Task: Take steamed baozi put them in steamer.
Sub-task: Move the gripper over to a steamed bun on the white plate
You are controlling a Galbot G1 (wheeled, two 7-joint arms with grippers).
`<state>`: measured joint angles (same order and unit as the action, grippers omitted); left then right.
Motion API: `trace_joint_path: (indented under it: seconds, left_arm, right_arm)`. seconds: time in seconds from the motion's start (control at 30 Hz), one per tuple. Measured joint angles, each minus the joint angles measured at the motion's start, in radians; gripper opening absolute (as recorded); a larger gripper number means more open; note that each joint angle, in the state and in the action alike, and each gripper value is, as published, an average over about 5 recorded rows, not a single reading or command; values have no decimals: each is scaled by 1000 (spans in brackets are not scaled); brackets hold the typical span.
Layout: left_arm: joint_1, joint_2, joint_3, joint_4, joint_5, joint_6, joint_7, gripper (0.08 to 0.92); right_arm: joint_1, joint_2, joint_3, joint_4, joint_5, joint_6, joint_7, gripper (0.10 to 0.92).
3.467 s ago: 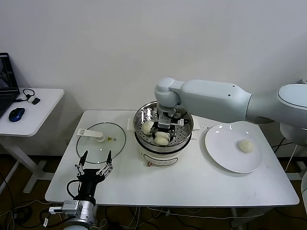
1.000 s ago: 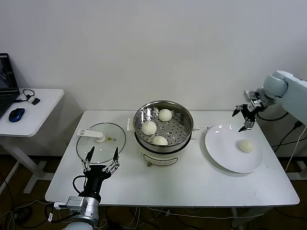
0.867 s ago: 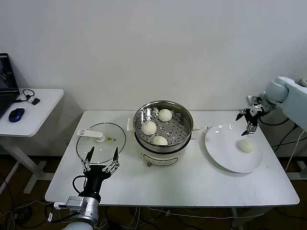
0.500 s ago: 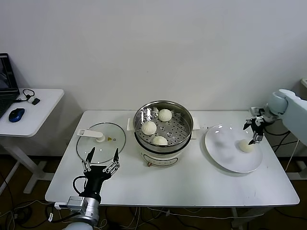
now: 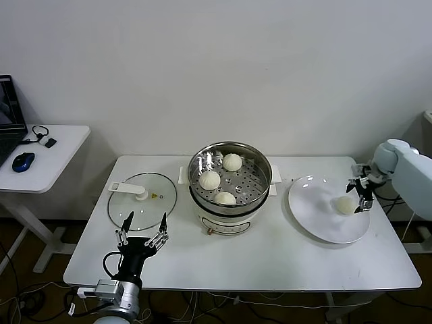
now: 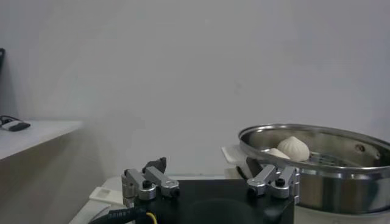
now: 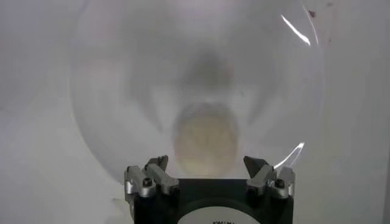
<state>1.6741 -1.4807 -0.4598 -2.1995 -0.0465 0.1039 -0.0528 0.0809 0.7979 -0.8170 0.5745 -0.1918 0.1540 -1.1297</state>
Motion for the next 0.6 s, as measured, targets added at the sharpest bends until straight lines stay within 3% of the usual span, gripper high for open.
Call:
trace_joint_path:
  seconds: [0.6]
  left_arm:
    - [-3,0,-1,1,0,0,0,823]
  right_arm:
    - [-56,68,125,-82,-103,28,8,823]
